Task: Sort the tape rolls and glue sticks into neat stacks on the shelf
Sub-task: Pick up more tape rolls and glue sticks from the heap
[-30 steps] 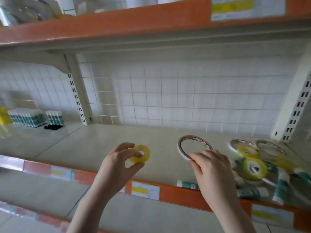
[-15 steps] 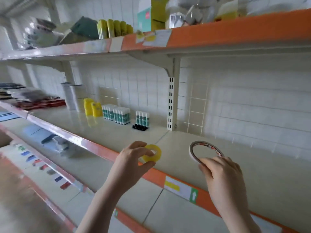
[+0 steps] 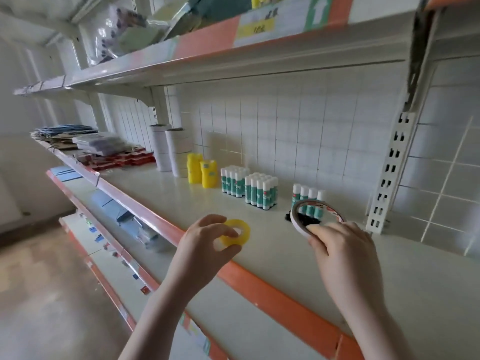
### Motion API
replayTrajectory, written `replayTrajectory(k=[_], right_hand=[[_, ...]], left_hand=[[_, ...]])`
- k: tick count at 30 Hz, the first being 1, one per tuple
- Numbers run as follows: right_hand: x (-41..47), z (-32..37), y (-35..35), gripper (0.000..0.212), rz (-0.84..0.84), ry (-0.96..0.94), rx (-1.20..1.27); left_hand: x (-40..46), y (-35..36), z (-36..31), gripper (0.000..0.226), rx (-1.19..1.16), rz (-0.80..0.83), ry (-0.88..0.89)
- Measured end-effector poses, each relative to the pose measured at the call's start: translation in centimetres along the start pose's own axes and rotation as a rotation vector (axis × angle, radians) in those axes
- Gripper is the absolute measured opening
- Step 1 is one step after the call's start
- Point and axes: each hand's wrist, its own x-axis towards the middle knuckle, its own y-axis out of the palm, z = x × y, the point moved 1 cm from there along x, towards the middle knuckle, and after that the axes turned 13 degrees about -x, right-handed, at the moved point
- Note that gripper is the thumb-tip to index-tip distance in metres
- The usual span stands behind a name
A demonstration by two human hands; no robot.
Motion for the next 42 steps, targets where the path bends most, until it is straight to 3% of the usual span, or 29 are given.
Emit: replayTrajectory(k=[7, 14, 22, 31, 42], right_hand=[[7.9, 5.5, 7.3, 0.007, -0.023, -0.058, -0.022], [12.3, 11.6, 13.2, 0.012, -0.046, -0.055, -0.063], [15.4, 18.5, 20.1, 0.011, -0.055, 0.053, -0.246], [17.0, 22.2, 23.5, 0.01, -0.003, 0.163, -0.322], [18.6, 22.1, 25.4, 0.008, -0.065, 0.169, -0.407]], left_hand=[[7.9, -3.8, 8.2, 0.019, -0.004, -0.034, -0.024], [14.9, -7.3, 16.4, 0.019, -0.063, -0.044, 0.028], [25.8, -10.3, 25.5, 0.019, -0.161, 0.083, 0.132], [35.7, -8.7, 28.7, 0.021, -0.194, 0.286, 0.23], [39.1, -5.5, 31.3, 0.019, -0.12, 0.421, 0.221]])
